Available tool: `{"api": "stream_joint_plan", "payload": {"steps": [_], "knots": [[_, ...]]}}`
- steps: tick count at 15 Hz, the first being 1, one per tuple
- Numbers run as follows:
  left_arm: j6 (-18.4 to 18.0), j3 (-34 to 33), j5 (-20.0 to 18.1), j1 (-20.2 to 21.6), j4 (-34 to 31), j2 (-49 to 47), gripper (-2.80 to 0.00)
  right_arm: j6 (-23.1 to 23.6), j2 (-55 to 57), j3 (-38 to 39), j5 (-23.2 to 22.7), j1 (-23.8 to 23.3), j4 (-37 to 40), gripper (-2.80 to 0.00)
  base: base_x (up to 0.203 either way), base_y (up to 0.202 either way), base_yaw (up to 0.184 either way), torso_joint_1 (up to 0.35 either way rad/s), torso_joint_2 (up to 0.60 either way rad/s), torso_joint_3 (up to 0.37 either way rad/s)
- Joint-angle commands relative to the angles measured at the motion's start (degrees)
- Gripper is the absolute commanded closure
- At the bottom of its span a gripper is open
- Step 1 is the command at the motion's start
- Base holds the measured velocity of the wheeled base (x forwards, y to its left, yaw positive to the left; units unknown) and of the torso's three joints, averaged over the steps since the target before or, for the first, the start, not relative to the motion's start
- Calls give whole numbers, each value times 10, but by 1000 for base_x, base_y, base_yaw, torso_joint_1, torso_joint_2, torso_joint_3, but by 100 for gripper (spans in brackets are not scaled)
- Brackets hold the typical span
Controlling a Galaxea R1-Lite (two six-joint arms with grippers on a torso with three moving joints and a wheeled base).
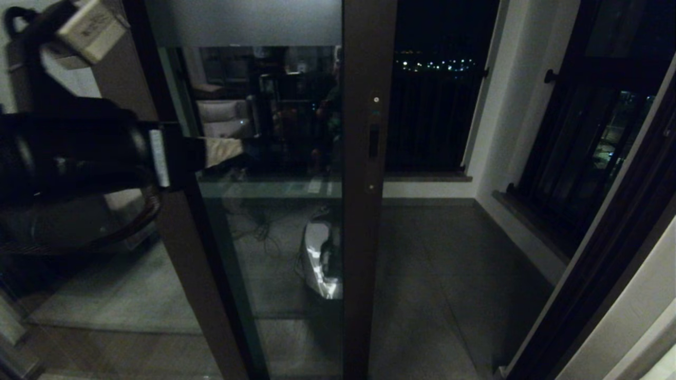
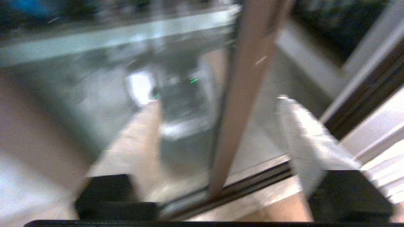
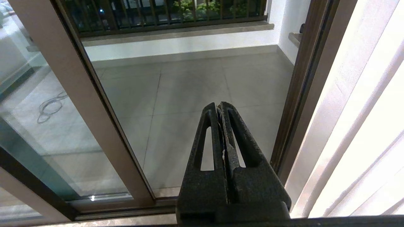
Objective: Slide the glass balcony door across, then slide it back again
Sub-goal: Close the slid door
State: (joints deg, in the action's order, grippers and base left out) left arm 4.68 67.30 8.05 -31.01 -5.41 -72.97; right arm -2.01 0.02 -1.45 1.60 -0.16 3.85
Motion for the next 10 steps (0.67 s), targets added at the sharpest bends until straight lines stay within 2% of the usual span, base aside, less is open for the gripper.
{"api": "stream_joint_plan", "payload": {"steps": [1,5,10], "knots": [[-17,-66,3,49,-49,148,0,0,1,0,0,0,0,0,0,0,0,0,0,0],[-49,-146,6,171,-91,266,0,0,1,0,0,0,0,0,0,0,0,0,0,0],[-70,-174,2,295,-118,489,0,0,1,0,0,0,0,0,0,0,0,0,0,0]]}}
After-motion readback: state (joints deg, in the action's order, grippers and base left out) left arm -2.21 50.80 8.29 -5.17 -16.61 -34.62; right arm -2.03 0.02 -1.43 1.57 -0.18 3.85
